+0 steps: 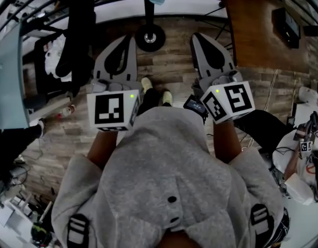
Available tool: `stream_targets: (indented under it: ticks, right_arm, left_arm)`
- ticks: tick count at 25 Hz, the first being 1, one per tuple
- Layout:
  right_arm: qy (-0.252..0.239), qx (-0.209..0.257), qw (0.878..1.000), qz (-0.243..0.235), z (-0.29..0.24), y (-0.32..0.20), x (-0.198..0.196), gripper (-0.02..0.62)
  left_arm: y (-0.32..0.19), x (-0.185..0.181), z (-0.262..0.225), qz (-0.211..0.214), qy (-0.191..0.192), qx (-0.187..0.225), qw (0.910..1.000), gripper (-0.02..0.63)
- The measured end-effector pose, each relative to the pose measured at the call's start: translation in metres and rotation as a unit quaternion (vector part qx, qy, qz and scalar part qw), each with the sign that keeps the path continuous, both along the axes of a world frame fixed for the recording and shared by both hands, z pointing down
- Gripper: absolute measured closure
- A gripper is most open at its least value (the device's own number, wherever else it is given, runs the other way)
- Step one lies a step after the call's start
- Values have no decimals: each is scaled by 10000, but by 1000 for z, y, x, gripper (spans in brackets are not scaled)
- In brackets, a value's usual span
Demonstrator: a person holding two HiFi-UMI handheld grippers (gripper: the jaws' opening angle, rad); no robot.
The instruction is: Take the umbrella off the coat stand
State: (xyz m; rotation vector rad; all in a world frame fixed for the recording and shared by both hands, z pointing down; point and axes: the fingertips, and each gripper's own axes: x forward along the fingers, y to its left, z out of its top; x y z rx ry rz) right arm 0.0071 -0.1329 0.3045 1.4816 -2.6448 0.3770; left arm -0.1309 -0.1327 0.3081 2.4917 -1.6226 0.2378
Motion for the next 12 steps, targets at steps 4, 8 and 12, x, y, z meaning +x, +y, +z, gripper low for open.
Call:
stream_targets:
  ticks: [4, 8, 12]
  right_arm:
    - [25, -2, 10000, 54, 0, -11, -5, 586]
    - [44, -11, 9999, 112, -2, -20, -10, 586]
    - [121, -7, 9998, 170, -4, -29, -14, 586]
  left_arm:
    - [-14, -7, 2, 44, -47, -7, 10000, 592]
    - [-22, -11, 4, 92, 18, -129, 9999, 592]
    - [-32, -14, 5, 176, 43, -137, 9997, 592]
